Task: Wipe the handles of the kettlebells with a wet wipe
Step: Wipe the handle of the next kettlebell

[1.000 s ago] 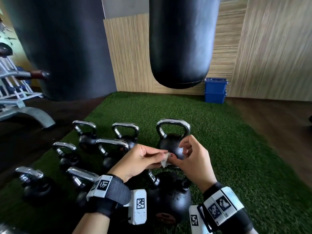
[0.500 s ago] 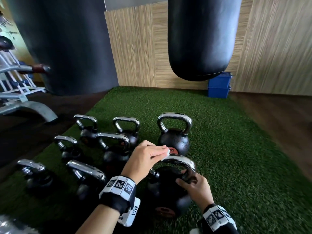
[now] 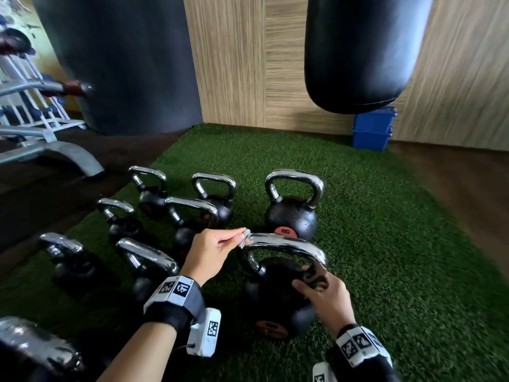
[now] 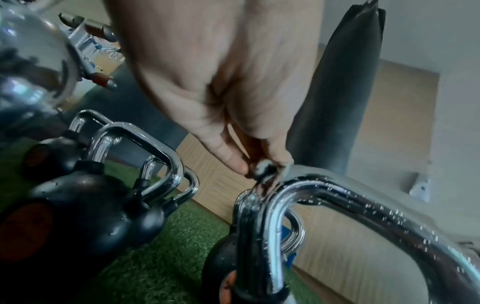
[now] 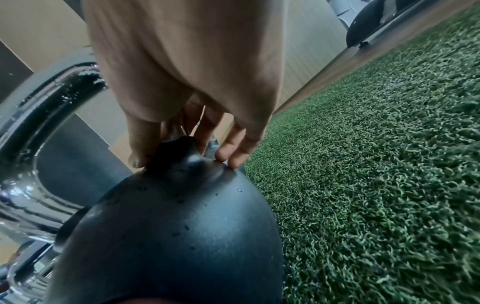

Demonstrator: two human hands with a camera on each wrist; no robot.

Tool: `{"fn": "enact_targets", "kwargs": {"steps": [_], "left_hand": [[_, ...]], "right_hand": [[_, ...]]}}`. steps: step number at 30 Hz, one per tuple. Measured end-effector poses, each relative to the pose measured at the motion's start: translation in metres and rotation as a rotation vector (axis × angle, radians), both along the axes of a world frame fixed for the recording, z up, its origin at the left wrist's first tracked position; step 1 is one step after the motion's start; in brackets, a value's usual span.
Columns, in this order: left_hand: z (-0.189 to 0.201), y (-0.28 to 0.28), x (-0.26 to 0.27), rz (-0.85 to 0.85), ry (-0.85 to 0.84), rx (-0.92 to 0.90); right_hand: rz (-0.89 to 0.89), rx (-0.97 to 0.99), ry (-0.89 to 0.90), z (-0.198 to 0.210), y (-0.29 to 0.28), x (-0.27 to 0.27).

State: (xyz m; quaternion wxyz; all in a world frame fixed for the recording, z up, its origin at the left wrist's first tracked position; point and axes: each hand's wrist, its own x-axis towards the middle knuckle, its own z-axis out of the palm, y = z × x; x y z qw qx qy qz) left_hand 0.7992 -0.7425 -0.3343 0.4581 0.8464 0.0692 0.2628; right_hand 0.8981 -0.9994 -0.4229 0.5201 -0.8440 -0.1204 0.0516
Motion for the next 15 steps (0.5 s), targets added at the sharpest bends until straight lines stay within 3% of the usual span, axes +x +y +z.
{"fn": "enact_targets", "kwargs": {"steps": [3,8,15], "left_hand": [[-0.010,0.008,0.000,-0.037,-0.012,-0.034],[-0.030,0.019,-0.001,-0.109,0.043,-0.292],[-0.046,0.022,0.000,-0.112,0.109,-0.485]], "right_hand": [[-0.012,0.004,0.005,0.001,-0.001,0.001],[-0.001,0.010,0.019,-0.001,-0.002,0.005],[0.005,0.003,0.036,-0.001,-0.003,0.007]]}}
